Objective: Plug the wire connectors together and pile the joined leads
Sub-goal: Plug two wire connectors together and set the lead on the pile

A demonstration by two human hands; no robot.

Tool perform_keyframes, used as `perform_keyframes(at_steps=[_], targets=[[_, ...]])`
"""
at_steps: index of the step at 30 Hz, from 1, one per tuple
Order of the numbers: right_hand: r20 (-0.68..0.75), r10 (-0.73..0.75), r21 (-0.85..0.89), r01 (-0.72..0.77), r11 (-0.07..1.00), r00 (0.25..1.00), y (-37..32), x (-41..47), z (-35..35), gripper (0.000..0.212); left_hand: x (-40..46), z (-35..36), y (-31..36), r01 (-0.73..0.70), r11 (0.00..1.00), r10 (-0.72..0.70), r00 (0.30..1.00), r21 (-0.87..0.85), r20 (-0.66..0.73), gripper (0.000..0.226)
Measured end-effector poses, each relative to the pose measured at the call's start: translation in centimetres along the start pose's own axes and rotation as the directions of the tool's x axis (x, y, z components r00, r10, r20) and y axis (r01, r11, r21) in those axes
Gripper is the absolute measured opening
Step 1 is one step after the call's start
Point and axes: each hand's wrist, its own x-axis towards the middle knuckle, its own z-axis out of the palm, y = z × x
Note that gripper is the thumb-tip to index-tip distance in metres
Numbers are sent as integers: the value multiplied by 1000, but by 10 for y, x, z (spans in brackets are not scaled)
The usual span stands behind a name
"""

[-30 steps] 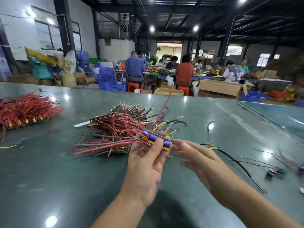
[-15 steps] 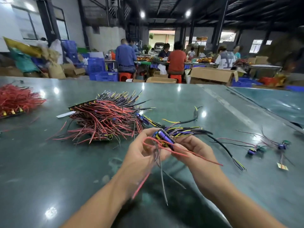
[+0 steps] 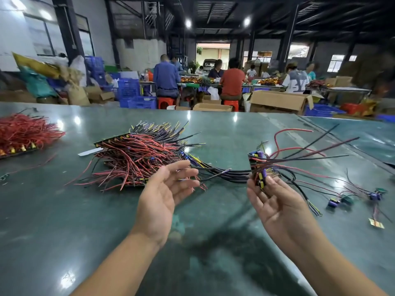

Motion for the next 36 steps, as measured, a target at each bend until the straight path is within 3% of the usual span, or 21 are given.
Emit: perform_keyframes(at_steps=[2, 6, 10, 13, 16, 18, 20, 22, 23, 25, 27, 29, 32, 34, 36], targets=[[0, 1, 9, -1, 1000, 1000, 1, -1, -1, 16, 2, -3, 2, 17, 998, -14, 999, 62, -45, 47], [-8, -12, -1, 12, 1000, 1000, 2, 0, -3, 17, 16, -12, 4, -5, 959, 102, 939, 283, -329, 21], [-43, -15, -37, 13, 999, 999, 3, 3, -3, 10, 28, -36, 6, 146, 913, 85, 846, 381, -527, 78], [-37, -43, -74, 40, 996, 998, 7, 2, -4, 10, 26, -42, 9, 245, 796, 216, 740, 554, -637, 86], [4, -103, -130, 102, 986, 995, 12, 1, -8, 4, 23, -33, 9, 91, 724, 454, 683, 684, -572, 77], [73, -138, -234, 151, 960, 988, 16, 1, -11, 5, 19, -24, 11, -123, 680, 561, 722, 723, -405, 59], [160, -151, -376, 202, 905, 976, 20, 0, -12, 2, 15, -11, 8, -172, 787, 411, 862, 593, -297, 37], [270, -149, -510, 272, 816, 951, 26, -1, -13, 7, 5, 5, 2, 68, 952, -8, 980, 300, -198, 23], [329, -140, -566, 314, 763, 934, 28, -3, -13, 9, 2, 10, -1, 230, 950, -207, 970, 209, -126, 21], [444, -102, -662, 403, 632, 890, 32, -6, -13, 9, -3, 13, -9, 407, 900, -413, 911, 154, 3, 40], [509, -72, -726, 472, 500, 858, 32, -10, -12, 4, -3, 9, -15, 442, 892, -450, 887, 94, 99, 56], [535, -85, -758, 521, 392, 841, 30, -11, -13, 8, -4, 6, -15, 399, 907, -419, 886, 131, 201, 47], [553, -74, -798, 553, 240, 830, 28, -12, -13, 11, -5, 5, -18, 356, 902, -401, 901, 244, 165, 43], [549, -57, -806, 547, 228, 834, 30, -13, -12, 12, -6, 4, -20, 349, 898, -395, 908, 267, 142, 42], [546, -68, -793, 541, 281, 835, 32, -14, -9, 15, -7, 5, -18, 331, 909, -382, 905, 252, 186, 32]])
